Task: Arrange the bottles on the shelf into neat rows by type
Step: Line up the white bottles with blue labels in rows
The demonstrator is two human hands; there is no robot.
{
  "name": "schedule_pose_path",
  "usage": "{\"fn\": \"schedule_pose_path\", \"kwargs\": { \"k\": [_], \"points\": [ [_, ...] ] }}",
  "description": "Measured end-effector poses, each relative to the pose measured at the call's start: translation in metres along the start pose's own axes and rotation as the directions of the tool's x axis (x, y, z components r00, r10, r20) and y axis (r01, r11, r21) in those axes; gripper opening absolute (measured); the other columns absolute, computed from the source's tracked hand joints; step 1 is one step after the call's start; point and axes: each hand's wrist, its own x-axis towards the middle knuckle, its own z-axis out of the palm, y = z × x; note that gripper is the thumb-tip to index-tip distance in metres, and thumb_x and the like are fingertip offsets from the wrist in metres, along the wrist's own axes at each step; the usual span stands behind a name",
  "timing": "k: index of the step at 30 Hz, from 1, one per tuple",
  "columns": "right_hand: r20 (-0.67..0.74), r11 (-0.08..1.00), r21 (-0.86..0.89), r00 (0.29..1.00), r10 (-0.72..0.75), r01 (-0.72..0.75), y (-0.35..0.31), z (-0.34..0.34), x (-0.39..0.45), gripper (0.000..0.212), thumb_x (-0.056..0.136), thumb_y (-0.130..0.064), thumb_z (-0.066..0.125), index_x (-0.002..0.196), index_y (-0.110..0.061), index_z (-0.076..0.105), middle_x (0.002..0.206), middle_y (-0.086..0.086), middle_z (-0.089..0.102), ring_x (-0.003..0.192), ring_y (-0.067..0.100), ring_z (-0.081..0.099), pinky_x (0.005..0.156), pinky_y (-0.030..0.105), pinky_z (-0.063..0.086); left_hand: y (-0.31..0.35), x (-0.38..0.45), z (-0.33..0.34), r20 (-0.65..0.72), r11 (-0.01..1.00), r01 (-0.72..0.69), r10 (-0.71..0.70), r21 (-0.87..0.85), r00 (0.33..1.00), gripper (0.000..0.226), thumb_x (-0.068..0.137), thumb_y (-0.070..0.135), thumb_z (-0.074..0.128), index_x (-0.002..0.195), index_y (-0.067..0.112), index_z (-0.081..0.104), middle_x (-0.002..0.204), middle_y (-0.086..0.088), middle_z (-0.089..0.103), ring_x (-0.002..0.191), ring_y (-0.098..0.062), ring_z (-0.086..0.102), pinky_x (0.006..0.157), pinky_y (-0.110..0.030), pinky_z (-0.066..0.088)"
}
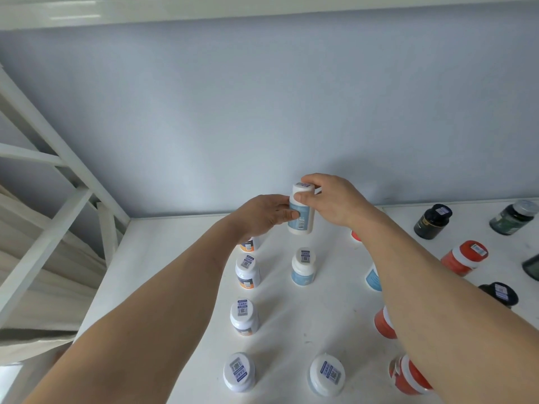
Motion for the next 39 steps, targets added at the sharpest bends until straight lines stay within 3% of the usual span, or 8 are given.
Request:
{"fn": "schedule_pose_path", "kwargs": {
  "k": [3, 5, 8, 12, 19, 28, 33, 39],
  "points": [
    [-0.005, 1.000, 0.001, 1.000, 0.006, -0.006, 0.002, 0.001, 0.002, 0.045, 0.089, -0.039, 0.062, 0.131, -0.024, 0.055, 0.130, -0.006, 0.058, 0.109, 0.012, 0.053, 0.087, 0.024, 0.038, 0.005, -0.001, 0.000, -0.031, 0.997, -0.008, 0.010, 0.070, 0.999, 0.039, 0.088, 0.025, 0.070, 0.126, 0.017, 0.062, 0.119, 0.004, 0.069, 0.112, -0.010, 0.062, 0.098, -0.026, 0.045],
    [-0.003, 1.000, -0.001, 1.000, 0.024, -0.024, 0.006, 0.004, 0.002, 0.050, 0.089, -0.038, 0.062, 0.136, -0.024, 0.051, 0.135, -0.005, 0.055, 0.115, 0.014, 0.053, 0.092, 0.025, 0.039, 0.005, -0.001, 0.001, -0.077, 0.933, -0.024, 0.055, 0.359, 0.996, 0.039, 0.090, 0.035, 0.066, 0.126, 0.021, 0.061, 0.122, 0.004, 0.067, 0.114, -0.012, 0.060, 0.098, -0.029, 0.045],
    [0.031, 0.998, 0.012, 0.998, 0.055, -0.056, 0.015, 0.012, 0.002, 0.053, 0.088, -0.035, 0.064, 0.138, -0.025, 0.048, 0.138, -0.005, 0.053, 0.116, 0.014, 0.054, 0.092, 0.024, 0.039, 0.002, -0.002, 0.004, -0.070, 0.551, -0.026, 0.153, 0.834, 0.986, 0.042, 0.095, 0.043, 0.051, 0.134, 0.025, 0.053, 0.131, 0.003, 0.059, 0.121, -0.018, 0.054, 0.097, -0.035, 0.045],
    [0.072, 0.992, 0.083, 0.994, 0.088, -0.093, 0.027, 0.030, 0.000, 0.055, 0.084, -0.031, 0.070, 0.136, -0.026, 0.051, 0.132, -0.005, 0.058, 0.109, 0.011, 0.057, 0.087, 0.022, 0.040, -0.009, 0.001, 0.006, -0.016, 0.309, -0.064, 0.252, 0.949, 0.968, 0.038, 0.099, 0.038, 0.043, 0.131, 0.023, 0.053, 0.129, 0.003, 0.058, 0.116, -0.021, 0.054, 0.086, -0.037, 0.048],
    [0.101, 0.994, 0.033, 0.990, 0.103, -0.107, 0.042, 0.051, 0.001, 0.054, 0.083, -0.026, 0.071, 0.134, -0.027, 0.053, 0.125, -0.005, 0.061, 0.099, 0.007, 0.054, 0.082, 0.020, 0.036, -0.026, 0.004, 0.009, -0.012, 0.263, -0.057, 0.252, 0.963, 0.968, 0.036, 0.099, 0.038, 0.042, 0.125, 0.019, 0.057, 0.123, 0.001, 0.060, 0.109, -0.024, 0.057, 0.086, -0.038, 0.048],
    [0.111, 0.999, -0.012, 0.992, 0.054, -0.053, 0.043, 0.049, -0.003, 0.056, 0.086, -0.032, 0.067, 0.138, -0.030, 0.047, 0.139, -0.008, 0.051, 0.124, 0.013, 0.048, 0.094, 0.023, 0.034, -0.019, -0.006, 0.013, -0.039, 0.224, -0.021, 0.260, 0.974, 0.965, 0.036, 0.099, 0.039, 0.042, 0.126, 0.020, 0.057, 0.124, 0.002, 0.060, 0.108, -0.024, 0.059, 0.085, -0.037, 0.047],
    [0.064, 0.969, -0.239, 0.997, -0.051, 0.065, 0.036, 0.035, -0.021, 0.034, 0.094, -0.035, 0.054, 0.128, -0.029, 0.057, 0.134, -0.007, 0.056, 0.118, 0.019, 0.053, 0.094, 0.031, 0.040, -0.002, -0.025, 0.020, -0.061, 0.176, 0.007, 0.304, 0.984, 0.951, 0.035, 0.099, 0.038, 0.042, 0.125, 0.019, 0.058, 0.121, 0.002, 0.061, 0.106, -0.024, 0.060, 0.078, -0.034, 0.043],
    [0.081, 0.900, -0.408, 0.988, -0.134, 0.156, 0.025, 0.020, -0.071, 0.035, 0.097, -0.033, 0.048, 0.131, -0.027, 0.056, 0.132, -0.002, 0.057, 0.117, 0.023, 0.054, 0.092, 0.035, 0.045, 0.016, -0.058, 0.042, -0.047, 0.137, -0.002, 0.353, 0.991, 0.934, 0.034, 0.099, 0.037, 0.042, 0.125, 0.022, 0.058, 0.118, 0.003, 0.062, 0.103, -0.023, 0.060, 0.071, -0.030, 0.037]
  ]
}}
